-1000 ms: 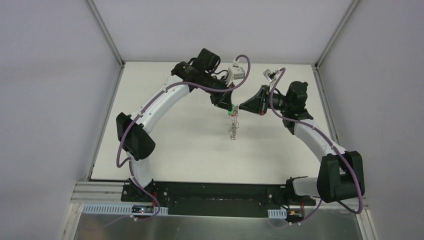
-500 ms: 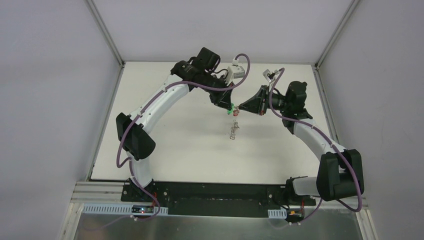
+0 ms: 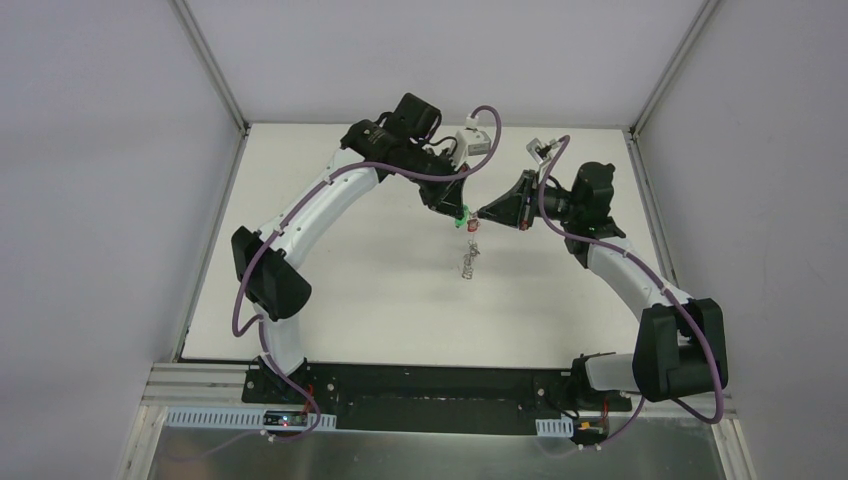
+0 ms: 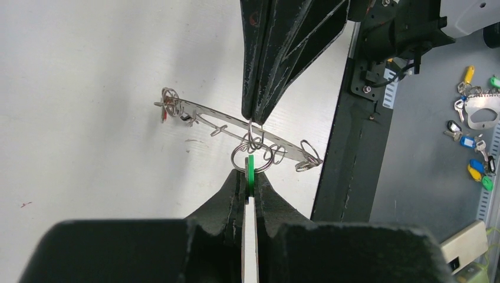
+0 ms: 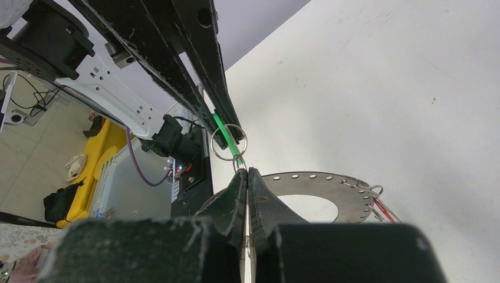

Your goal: Put the keys on the keyring

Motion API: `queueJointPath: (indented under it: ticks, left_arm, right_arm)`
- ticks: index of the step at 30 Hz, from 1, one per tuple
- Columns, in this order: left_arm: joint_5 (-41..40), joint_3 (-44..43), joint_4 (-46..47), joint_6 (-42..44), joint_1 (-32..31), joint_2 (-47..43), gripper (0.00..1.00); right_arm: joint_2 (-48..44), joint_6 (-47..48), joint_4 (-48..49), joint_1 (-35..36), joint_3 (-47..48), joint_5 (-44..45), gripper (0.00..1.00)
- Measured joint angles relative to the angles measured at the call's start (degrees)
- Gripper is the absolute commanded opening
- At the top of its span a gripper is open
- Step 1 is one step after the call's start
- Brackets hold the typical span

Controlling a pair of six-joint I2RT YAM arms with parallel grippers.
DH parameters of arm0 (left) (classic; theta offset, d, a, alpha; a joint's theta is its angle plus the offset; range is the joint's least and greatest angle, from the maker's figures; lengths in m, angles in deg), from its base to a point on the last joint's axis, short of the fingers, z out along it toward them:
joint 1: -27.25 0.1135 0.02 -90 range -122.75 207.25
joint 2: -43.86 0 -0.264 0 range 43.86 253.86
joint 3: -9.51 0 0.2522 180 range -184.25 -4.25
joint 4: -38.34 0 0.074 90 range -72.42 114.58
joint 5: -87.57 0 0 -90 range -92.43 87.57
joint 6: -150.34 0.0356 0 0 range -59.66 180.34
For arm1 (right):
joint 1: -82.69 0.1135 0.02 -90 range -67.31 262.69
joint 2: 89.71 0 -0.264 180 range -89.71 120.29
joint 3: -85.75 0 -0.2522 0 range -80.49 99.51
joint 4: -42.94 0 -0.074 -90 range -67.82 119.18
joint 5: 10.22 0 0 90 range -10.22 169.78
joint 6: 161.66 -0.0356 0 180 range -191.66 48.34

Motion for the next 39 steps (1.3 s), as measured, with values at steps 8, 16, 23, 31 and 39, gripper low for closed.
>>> queueJointPath:
  ticks: [8,16,23,31,39]
  left_arm:
    - [-1.0,-0.1,-0.5,-0.2,0.0,0.1,0.00]
    - [-1.0,-0.1,-0.7,-0.4,0.0,0.7,0.00]
    - [-0.9,-0.1,-0.7,-0.7,0.0,1.0,0.00]
    - [1.3,2.3,-1.1,-0.3,0.0,1.1,0.00]
    - [3.2,2.9,-1.6,0.1,-0.7,1.9,0.00]
  right_arm:
    - [0.0,0.0,0.0,-0.3,0.0,0.0,0.03]
    - [0.1,0.2,0.0,-0.6,0.0,0.0,0.00]
    - [0.1,0.1,0.0,-0.8,0.0,0.0,0.00]
    - [0.1,-0.3,0.0,-1.1,0.0,0.0,0.00]
    - [0.1,-1.2,0.0,-1.2,0.0,0.0,0.00]
